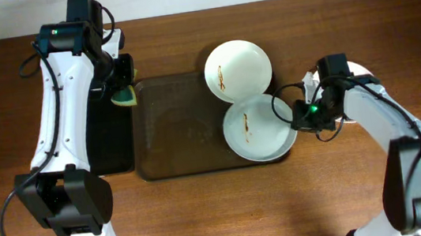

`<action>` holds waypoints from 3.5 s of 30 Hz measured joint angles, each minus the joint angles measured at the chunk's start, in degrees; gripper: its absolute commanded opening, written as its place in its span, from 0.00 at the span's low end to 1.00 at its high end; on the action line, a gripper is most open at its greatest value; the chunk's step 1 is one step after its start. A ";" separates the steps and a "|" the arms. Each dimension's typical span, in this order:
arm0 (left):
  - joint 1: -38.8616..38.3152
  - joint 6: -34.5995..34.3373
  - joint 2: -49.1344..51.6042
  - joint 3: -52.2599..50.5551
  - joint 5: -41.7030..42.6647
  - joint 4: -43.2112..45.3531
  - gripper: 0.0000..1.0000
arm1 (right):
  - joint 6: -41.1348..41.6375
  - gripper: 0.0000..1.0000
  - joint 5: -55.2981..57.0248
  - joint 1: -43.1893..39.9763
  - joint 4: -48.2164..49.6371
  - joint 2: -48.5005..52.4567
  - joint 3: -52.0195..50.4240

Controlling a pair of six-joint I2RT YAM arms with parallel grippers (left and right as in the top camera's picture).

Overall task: Clean dirty plates on tray and stack at the side
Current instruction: 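Move the right gripper back to the next plate on the tray, then hold the second plate with the right gripper and scrub it with the sponge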

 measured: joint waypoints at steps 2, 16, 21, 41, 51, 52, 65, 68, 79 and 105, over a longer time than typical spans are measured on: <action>0.00 0.00 0.00 0.00 0.00 -0.09 0.01 | 5.09 0.04 -0.63 3.58 -0.13 -3.72 -0.15; -0.31 0.02 0.02 -0.24 0.92 0.17 0.01 | 42.71 0.16 18.64 31.19 17.73 6.80 0.42; -3.39 0.02 0.02 -6.34 1.36 2.58 0.01 | 40.35 0.35 19.56 31.50 13.09 7.21 2.69; -6.01 13.03 0.70 -22.47 10.40 15.56 0.01 | 34.45 0.04 16.17 31.54 12.98 12.70 9.05; -10.64 13.29 1.77 -38.16 14.84 34.34 0.00 | 33.64 0.04 15.54 31.54 13.11 12.79 9.09; -10.88 12.57 1.84 -38.14 14.95 33.35 0.00 | 33.64 0.04 15.54 31.54 13.09 12.81 9.09; -10.38 1.20 2.71 -38.91 13.68 44.89 0.01 | 33.42 0.04 15.58 31.54 13.44 12.85 9.09; -10.38 0.79 2.69 -37.90 12.13 38.86 0.01 | 33.20 0.04 14.71 31.65 13.29 12.92 9.09; -10.73 -2.51 2.60 -38.32 11.04 38.97 0.01 | 32.81 0.04 14.71 31.80 13.64 13.00 9.09; -9.94 -8.92 5.27 -22.84 -6.60 11.93 0.01 | 32.17 0.04 13.99 31.95 13.00 13.05 9.25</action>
